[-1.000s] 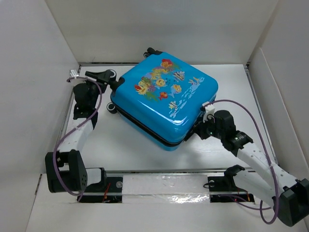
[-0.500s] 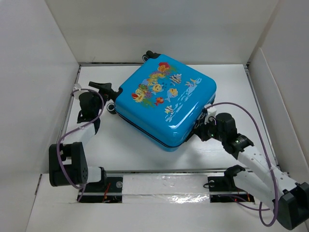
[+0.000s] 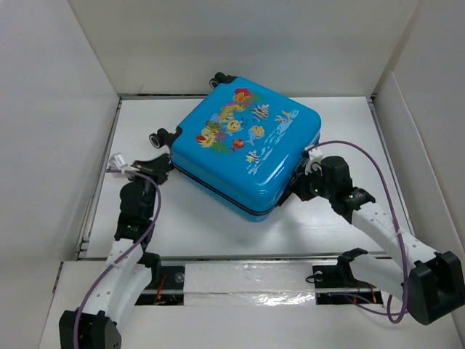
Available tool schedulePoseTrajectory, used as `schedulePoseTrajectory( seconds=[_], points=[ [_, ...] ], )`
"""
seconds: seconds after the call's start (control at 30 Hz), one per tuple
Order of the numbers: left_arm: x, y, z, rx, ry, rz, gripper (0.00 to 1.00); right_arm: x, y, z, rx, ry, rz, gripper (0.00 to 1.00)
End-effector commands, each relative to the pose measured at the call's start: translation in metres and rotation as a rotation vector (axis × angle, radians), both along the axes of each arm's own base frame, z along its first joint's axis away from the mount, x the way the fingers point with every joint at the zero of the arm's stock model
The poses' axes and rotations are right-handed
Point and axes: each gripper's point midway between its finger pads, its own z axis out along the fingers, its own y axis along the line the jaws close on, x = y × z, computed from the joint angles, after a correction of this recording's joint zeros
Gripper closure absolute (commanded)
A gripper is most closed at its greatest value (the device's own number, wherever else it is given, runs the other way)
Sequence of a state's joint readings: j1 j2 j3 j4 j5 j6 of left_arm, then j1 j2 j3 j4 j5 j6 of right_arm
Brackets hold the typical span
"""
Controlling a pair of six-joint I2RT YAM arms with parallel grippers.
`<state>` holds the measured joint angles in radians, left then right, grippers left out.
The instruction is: Pack the luggage
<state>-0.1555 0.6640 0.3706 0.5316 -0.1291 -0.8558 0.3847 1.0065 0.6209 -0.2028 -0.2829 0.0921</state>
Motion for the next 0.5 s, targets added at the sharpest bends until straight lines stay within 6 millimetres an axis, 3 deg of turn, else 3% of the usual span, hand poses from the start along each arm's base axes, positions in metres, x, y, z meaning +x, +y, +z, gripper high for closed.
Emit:
schedulePoseTrajectory(
  seconds=[0.0,0.03,0.1,0.13,0.2,0.23,0.27,0.33,0.37,0.43,0.47],
  points=[
    [-0.022,-0.036,-0.089,0.103,0.180,-0.204,1.00,0.049,0.017,0.111,0.145,-0.374,0.014,1.00],
    [-0.034,-0.061,-0.099,0.131,0.186,-0.299,1.00,0.053,0.013,0.112,0.144,-0.378,0.001,1.00],
    [-0.050,-0.091,-0.127,0.165,0.219,-0.402,1.00,0.058,0.012,0.115,0.147,-0.384,-0.005,1.00],
    [-0.063,-0.117,-0.131,0.203,0.223,-0.449,1.00,0.060,0.014,0.113,0.145,-0.378,0.003,1.00],
    [-0.076,-0.145,-0.150,0.295,0.277,-0.482,1.00,0.060,0.017,0.110,0.148,-0.364,0.020,1.00],
    [-0.083,-0.157,-0.152,0.334,0.279,-0.487,1.00,0.059,0.018,0.106,0.147,-0.351,0.027,1.00],
    [-0.091,-0.178,-0.139,0.349,0.244,-0.505,1.00,0.058,0.017,0.104,0.141,-0.348,0.024,1.00],
    [-0.089,-0.194,-0.147,0.378,0.260,-0.533,1.00,0.056,0.014,0.096,0.132,-0.335,0.014,1.00],
    [-0.090,-0.212,-0.131,0.332,0.200,-0.593,1.00,0.054,0.012,0.095,0.131,-0.336,0.007,1.00],
    [-0.087,-0.229,-0.138,0.359,0.192,-0.636,1.00,0.050,0.010,0.087,0.122,-0.316,0.006,1.00],
    [-0.082,-0.244,-0.123,0.342,0.158,-0.658,1.00,0.047,0.009,0.084,0.118,-0.311,0.006,1.00]
  ],
)
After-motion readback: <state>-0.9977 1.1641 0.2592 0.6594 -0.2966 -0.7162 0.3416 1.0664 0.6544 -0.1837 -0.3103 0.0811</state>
